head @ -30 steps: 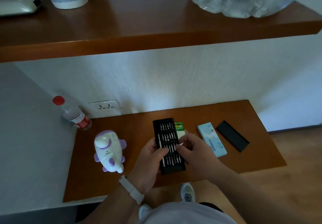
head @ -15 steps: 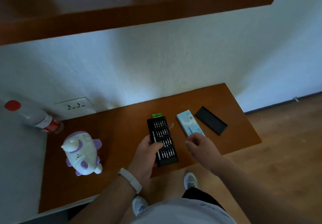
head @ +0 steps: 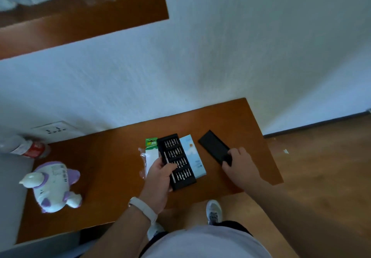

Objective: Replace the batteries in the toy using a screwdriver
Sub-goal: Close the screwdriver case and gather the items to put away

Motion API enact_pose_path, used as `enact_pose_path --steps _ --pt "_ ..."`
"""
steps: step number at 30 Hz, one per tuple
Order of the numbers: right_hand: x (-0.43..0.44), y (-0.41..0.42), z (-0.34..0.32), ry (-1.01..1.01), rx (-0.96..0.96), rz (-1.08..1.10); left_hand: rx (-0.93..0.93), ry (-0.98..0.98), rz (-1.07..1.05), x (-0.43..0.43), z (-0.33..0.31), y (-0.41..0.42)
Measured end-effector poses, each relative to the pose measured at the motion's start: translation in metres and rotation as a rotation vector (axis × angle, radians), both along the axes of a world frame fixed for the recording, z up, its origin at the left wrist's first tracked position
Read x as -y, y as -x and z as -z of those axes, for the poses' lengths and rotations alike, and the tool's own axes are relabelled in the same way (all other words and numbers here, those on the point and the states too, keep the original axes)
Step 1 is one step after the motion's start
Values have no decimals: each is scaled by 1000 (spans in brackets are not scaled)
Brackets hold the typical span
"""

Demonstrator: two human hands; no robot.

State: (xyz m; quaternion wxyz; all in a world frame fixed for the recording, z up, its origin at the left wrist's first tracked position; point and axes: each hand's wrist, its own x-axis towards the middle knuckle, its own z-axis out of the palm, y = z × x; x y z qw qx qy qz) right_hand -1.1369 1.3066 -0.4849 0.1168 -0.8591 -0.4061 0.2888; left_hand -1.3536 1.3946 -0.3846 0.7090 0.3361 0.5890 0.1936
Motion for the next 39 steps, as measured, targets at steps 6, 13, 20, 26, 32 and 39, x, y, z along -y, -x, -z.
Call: enact_pose_path --steps 6,13,20,26,32,39 --pt "-14 -14 17 38 139 -90 -26 -11 -43 5 0 -17" --pt "-31 -18 18 94 71 -142 -57 -25 -79 4 1 -25" --pt "-27 -19 6 31 -248 -130 -39 -43 -80 5 -2 -32" --pt "-13 -15 -58 -180 -478 -124 25 -67 -129 0 -17 -36" --pt "-10 -16 -130 -340 -428 -380 148 -158 -168 -4 -53 -46" --pt "-8 -18 -161 -497 -383 -357 326 -266 -198 -15 -92 -63"
